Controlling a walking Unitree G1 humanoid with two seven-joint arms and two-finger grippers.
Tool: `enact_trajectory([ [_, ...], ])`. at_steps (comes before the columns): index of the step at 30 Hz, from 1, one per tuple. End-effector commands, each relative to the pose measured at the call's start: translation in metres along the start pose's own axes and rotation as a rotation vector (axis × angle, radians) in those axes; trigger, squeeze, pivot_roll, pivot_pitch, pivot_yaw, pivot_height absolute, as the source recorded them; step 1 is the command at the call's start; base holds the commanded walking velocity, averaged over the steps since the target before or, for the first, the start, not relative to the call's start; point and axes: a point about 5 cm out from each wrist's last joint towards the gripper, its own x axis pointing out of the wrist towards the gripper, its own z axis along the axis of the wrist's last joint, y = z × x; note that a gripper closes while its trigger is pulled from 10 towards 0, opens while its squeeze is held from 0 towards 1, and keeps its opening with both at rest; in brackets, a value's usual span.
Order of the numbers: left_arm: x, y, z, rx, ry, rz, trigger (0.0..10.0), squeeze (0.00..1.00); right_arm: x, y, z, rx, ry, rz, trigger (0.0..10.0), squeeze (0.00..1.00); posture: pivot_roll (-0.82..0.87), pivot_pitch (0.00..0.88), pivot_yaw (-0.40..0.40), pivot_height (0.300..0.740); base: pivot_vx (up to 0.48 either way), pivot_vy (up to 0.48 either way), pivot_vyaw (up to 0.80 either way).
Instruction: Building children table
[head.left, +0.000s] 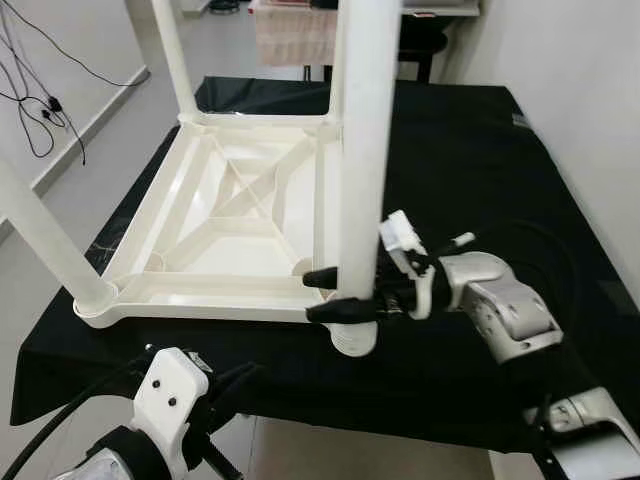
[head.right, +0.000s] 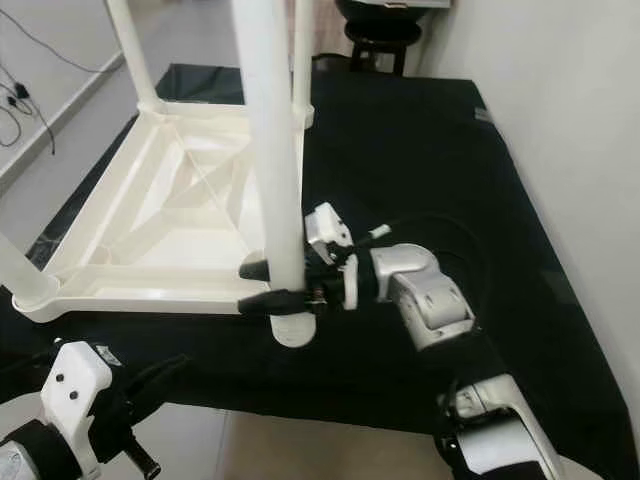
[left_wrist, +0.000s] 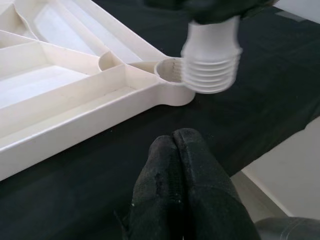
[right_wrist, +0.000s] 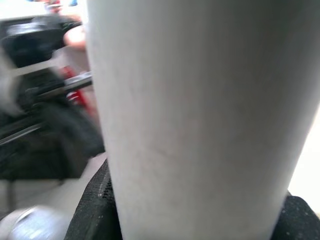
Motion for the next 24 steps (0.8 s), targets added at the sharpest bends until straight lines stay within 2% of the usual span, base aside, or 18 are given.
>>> enact_trajectory([
  [1,-0.004,-0.002,0.0,-0.005,0.022,-0.015,10.0,0.0,0.001,-0.006,0.008,-0.036,-0.041,-0.058,10.0,0.0,0.14,0.217,-0.009,0.74,0.0,0.0,0.0],
  [13,-0.008,-0.005,0.002,-0.024,0.024,-0.029,10.0,0.0,0.001,-0.016,0.009,-0.07,-0.075,-0.15,10.0,0.0,0.15,0.246,0.0,0.74,0.0,0.0,0.0],
  [17,-0.012,-0.006,0.004,-0.031,0.031,-0.028,10.0,0.0,0.001,-0.015,-0.004,-0.116,0.021,-0.16,10.0,0.0,0.15,0.259,0.01,0.74,0.0,0.0,0.0],
  [21,-0.013,-0.006,0.004,-0.036,0.034,-0.03,10.0,0.0,-0.001,-0.015,-0.007,-0.12,0.047,-0.159,10.0,0.0,0.15,0.264,0.015,0.74,0.0,0.0,0.0],
  [24,-0.014,-0.006,0.004,-0.042,0.037,-0.035,10.0,0.0,-0.004,-0.009,-0.011,-0.109,0.077,-0.112,10.0,0.0,0.15,0.27,0.018,0.74,0.0,0.0,0.0],
])
